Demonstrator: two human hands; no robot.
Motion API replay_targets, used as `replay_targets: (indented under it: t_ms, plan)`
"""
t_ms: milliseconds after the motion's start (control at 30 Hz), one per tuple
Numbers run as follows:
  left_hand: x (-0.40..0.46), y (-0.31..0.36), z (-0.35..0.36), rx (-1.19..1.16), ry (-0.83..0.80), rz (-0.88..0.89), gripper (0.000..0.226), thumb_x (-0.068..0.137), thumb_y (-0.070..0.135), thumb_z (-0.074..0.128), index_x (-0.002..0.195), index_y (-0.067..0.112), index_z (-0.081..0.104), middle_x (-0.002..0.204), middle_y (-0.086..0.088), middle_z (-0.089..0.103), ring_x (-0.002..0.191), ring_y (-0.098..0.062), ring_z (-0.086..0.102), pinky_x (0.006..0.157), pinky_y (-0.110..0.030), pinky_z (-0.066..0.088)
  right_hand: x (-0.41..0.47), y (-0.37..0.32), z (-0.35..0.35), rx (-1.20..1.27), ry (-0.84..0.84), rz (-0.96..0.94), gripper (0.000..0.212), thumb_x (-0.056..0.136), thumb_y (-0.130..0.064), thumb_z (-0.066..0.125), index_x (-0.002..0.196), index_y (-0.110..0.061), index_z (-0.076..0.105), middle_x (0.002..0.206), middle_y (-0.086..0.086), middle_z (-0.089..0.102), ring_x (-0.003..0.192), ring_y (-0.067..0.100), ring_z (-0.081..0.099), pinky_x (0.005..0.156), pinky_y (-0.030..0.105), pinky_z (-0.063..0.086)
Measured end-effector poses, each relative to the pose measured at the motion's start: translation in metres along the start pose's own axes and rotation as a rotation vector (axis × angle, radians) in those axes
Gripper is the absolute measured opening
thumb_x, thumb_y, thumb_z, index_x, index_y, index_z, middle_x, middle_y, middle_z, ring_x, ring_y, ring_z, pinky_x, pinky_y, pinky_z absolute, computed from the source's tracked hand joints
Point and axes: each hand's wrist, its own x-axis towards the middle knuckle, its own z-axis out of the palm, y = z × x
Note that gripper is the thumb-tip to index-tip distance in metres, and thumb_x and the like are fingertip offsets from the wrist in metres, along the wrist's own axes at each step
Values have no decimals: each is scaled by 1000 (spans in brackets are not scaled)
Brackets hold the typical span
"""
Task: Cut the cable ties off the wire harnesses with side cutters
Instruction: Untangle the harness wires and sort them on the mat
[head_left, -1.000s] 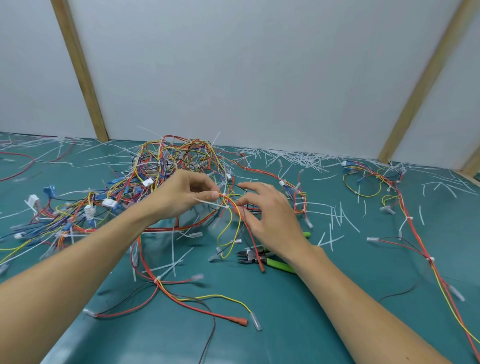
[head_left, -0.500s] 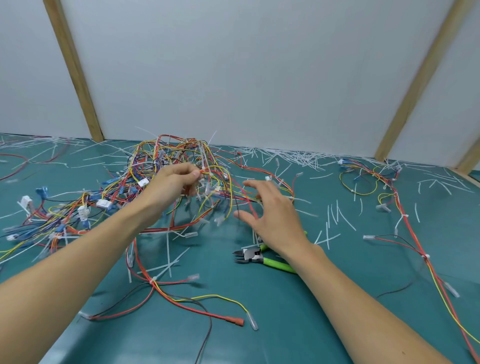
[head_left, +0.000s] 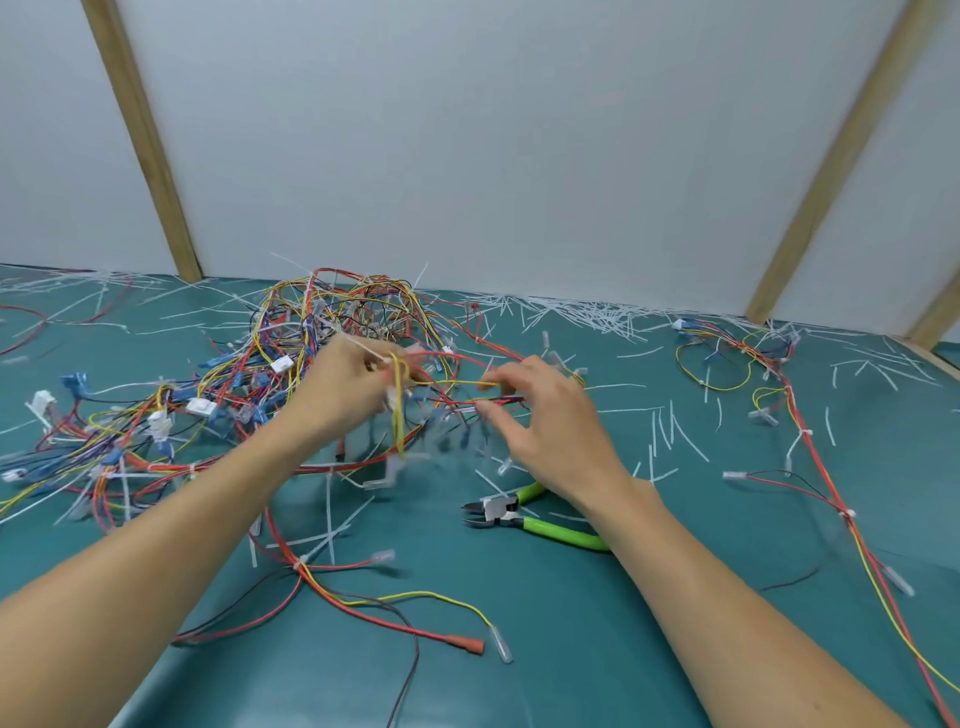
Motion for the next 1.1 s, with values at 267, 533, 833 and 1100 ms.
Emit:
replay_targets:
  t_ms: [267,533,833,1100]
  plan:
    - [0,5,9,-354,-82,-282,29,101,12,54,83,19,75,74,3,74,54,-9,69,68,-31,45,4,-3,2,271,83,195,16,98,-25,68,84,-21,76,63,-19,62,62,3,55,66,25,44]
    - [0,6,21,-575,-97,-307,27,99,7,53,85,19,72,83,2,72,66,-5,69,65,-23,46,7,-7,-1,754,49,584,26,96,-18,66,71,-17,74,50,-4,53,50,11,40,47,18,33]
    - [-19,3,25,-381,-105,27,13,73,30,78,83,22,78,86,9,72,85,-3,64,81,-14,47,2,-15,13,712,251,475,20,104,-22,54,85,-21,58,53,-8,52,52,10,46,55,29,38]
    - [-19,0,24,-447,12,-31,15,85,37,75,81,24,81,97,11,74,104,-12,66,100,-37,48,-4,-15,11,473,197,367,15,96,-26,69,82,-24,73,59,-3,63,49,4,49,56,27,40]
